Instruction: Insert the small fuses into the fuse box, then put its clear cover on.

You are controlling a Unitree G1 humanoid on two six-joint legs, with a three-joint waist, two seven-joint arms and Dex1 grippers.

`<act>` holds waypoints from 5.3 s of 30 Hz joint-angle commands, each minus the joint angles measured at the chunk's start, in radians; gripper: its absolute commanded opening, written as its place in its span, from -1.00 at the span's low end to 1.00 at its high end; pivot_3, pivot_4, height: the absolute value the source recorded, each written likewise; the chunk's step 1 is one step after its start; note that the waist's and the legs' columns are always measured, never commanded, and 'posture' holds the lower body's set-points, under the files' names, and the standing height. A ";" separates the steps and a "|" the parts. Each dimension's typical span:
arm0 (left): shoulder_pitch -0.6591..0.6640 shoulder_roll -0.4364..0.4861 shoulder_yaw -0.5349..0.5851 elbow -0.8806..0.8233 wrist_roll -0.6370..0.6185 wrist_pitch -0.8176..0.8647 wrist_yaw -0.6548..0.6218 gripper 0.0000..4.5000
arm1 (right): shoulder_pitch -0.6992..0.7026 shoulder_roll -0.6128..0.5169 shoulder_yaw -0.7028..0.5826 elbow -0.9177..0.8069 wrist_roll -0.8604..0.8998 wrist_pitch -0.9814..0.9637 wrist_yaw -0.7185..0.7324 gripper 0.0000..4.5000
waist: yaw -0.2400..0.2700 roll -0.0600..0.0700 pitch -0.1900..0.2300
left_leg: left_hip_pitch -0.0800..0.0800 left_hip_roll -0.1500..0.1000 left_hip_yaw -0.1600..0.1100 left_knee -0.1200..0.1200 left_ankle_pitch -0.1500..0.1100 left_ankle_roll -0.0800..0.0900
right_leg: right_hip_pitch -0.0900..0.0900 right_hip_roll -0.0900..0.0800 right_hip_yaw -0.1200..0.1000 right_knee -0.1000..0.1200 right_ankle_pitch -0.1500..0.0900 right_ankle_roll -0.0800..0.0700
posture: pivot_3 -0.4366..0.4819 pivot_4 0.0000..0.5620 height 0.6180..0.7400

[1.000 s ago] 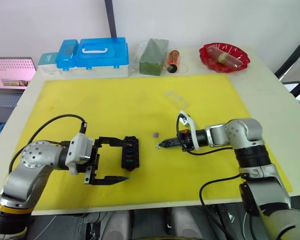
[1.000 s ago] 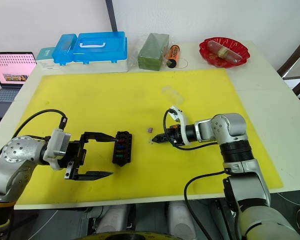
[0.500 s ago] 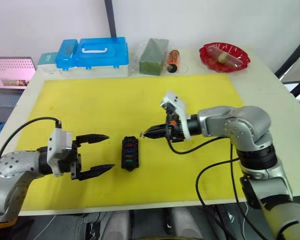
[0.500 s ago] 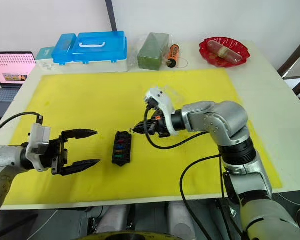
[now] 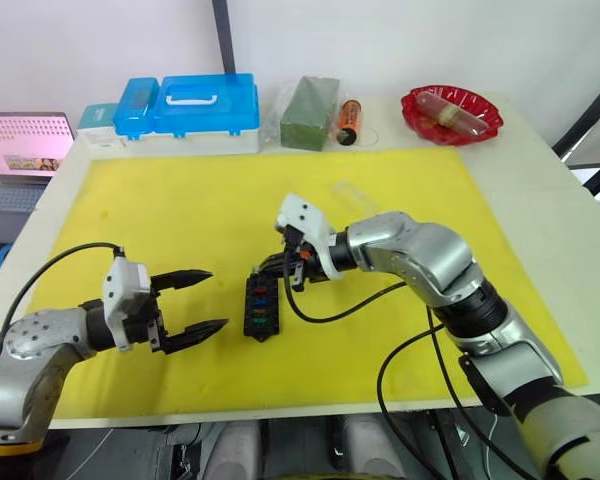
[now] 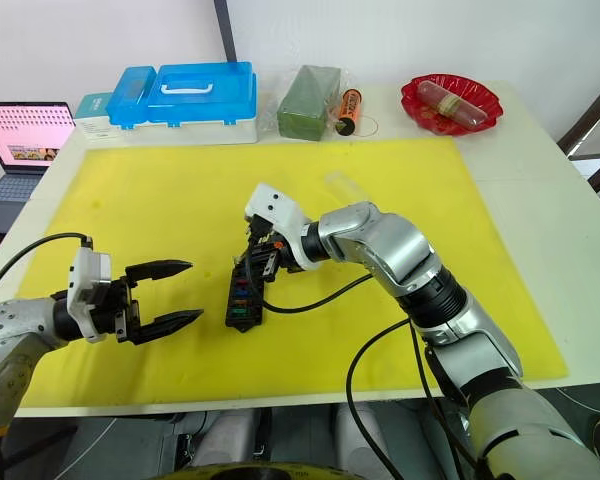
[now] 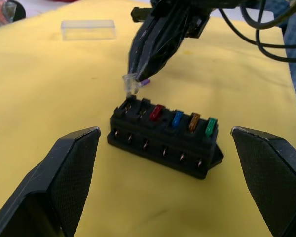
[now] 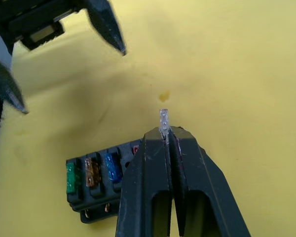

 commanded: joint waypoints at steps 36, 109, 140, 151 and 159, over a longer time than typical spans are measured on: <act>-0.075 -0.030 -0.062 0.003 0.064 -0.087 -0.042 1.00 | 0.004 -0.018 0.064 -0.019 -0.179 -0.153 0.154 -0.99 | 0.000 0.000 0.000 | 0.000 0.000 -0.003 0.000 0.000 0.000 | -0.001 -0.001 0.000 0.001 0.001 0.001 | -0.05 -0.47 1.00; -0.119 -0.013 -0.079 -0.001 0.074 -0.063 -0.014 1.00 | -0.023 0.008 0.042 0.039 -0.253 -0.202 0.225 -0.99 | 0.000 0.000 0.000 | 0.001 0.000 -0.003 0.000 0.000 0.000 | -0.001 -0.001 0.000 0.003 0.001 0.001 | -0.05 -0.47 1.00; -0.119 -0.018 -0.081 0.012 0.091 -0.074 -0.014 1.00 | -0.003 -0.009 0.080 0.054 -0.295 -0.246 0.268 -0.99 | 0.000 0.000 0.000 | 0.001 0.000 -0.003 0.000 0.000 0.000 | -0.001 -0.001 0.000 0.003 0.001 0.001 | -0.05 -0.47 1.00; -0.109 -0.021 -0.085 0.002 0.091 -0.072 -0.010 1.00 | -0.004 -0.003 0.085 0.086 -0.319 -0.260 0.265 -0.99 | 0.000 0.000 0.000 | 0.001 0.000 -0.003 0.000 0.000 0.000 | -0.001 -0.001 0.000 0.003 0.001 0.001 | -0.05 -0.47 1.00; -0.115 -0.023 -0.090 0.005 0.092 -0.075 -0.013 1.00 | -0.002 -0.019 0.117 0.087 -0.349 -0.291 0.283 -0.99 | 0.000 0.000 0.000 | 0.001 0.000 -0.003 0.000 0.000 0.000 | -0.001 -0.001 0.000 0.003 0.001 0.001 | -0.05 -0.47 1.00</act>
